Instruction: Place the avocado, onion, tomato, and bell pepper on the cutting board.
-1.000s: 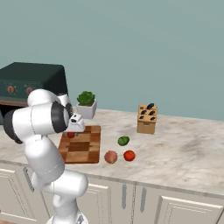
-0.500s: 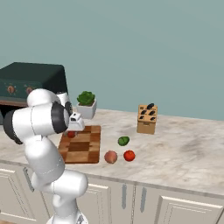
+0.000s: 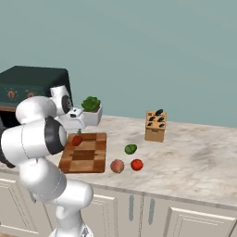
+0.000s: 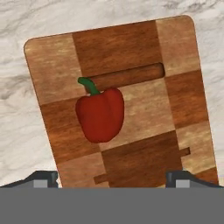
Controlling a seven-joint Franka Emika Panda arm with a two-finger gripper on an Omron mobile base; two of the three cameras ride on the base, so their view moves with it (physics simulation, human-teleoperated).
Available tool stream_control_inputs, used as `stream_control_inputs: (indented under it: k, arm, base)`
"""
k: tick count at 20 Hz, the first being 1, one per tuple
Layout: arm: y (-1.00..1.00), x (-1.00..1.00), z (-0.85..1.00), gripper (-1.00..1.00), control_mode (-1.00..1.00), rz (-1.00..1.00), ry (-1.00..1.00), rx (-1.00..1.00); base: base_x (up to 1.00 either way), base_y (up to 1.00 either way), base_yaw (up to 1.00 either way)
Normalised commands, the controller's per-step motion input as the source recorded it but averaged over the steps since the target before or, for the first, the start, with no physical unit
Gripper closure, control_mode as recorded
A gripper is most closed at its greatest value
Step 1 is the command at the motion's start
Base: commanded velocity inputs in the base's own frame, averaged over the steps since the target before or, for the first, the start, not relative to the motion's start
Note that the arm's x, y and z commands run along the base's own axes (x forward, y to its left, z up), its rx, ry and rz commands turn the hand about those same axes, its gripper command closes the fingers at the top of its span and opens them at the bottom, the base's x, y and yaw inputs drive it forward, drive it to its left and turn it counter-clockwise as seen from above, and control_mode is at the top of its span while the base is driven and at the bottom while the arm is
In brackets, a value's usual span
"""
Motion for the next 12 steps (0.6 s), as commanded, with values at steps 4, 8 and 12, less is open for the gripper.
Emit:
stream_control_inputs:
  k: [4, 8, 12]
  arm:
    - [-0.48, -0.02, 0.50, -1.00, -1.00, 0.00, 0.00, -0.08]
    - [-0.75, 0.00, 0.17, -1.00, -1.00, 0.00, 0.00, -0.02]
    - [-0.89, 0.00, 0.03, -1.00, -1.00, 0.00, 0.00, 0.00]
  base:
    - [0.00, 0.00, 0.00]
    - [0.00, 0.00, 0.00]
    - [0.00, 0.00, 0.00]
